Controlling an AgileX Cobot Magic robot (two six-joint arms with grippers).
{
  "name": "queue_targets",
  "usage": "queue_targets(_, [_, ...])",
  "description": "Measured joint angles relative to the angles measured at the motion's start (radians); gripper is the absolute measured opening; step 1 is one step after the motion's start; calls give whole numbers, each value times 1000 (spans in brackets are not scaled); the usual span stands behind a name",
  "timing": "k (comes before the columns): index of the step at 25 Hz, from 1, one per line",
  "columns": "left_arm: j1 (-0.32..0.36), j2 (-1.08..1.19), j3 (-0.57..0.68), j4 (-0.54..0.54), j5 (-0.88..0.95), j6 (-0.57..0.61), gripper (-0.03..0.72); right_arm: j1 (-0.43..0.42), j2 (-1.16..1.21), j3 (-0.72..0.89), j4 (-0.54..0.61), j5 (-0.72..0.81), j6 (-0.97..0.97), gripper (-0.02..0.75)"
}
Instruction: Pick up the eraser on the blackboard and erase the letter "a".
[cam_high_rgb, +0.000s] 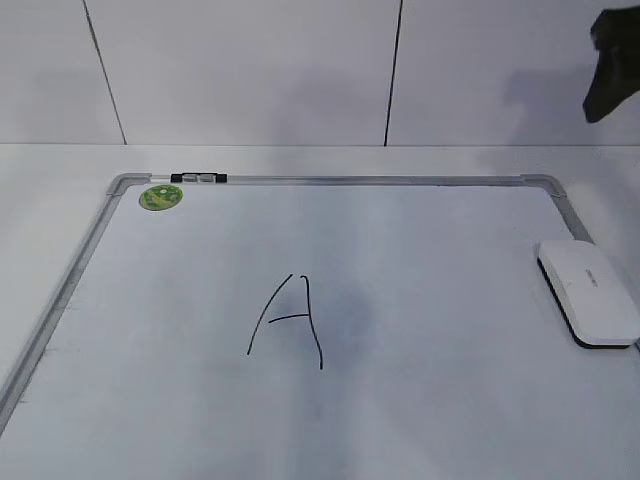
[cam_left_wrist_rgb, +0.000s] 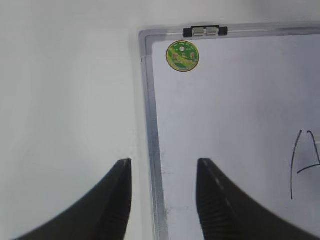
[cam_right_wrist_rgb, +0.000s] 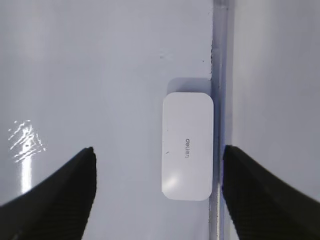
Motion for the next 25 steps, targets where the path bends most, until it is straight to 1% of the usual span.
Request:
queue_targets(3, [-2, -66, 0, -4, 34, 0, 377, 0, -86, 0, 0, 4, 0, 601])
queue_targets(5, [-14, -105, 0, -4, 54, 0, 449, 0, -149, 0, 2, 10, 0, 601])
queue_targets(9, [-51, -166, 0, -6, 73, 0, 530, 0, -262, 0, 18, 18, 0, 600])
queue_targets(12, [-58, -207, 0, -6, 98, 0, 545, 0, -336, 2, 43, 22, 0, 599])
queue_targets(16, [-58, -269, 0, -8, 111, -9, 550, 11, -434, 57, 80, 24, 0, 599])
queue_targets(18, [-58, -308, 0, -10, 116, -18, 552, 42, -476, 98, 77, 25, 0, 599])
queue_targets(22, [-58, -387, 0, -14, 152, -38, 554, 126, -558, 196, 36, 29, 19, 599])
queue_targets(25, [-58, -449, 0, -14, 190, -42, 554, 168, -626, 256, 24, 31, 40, 599])
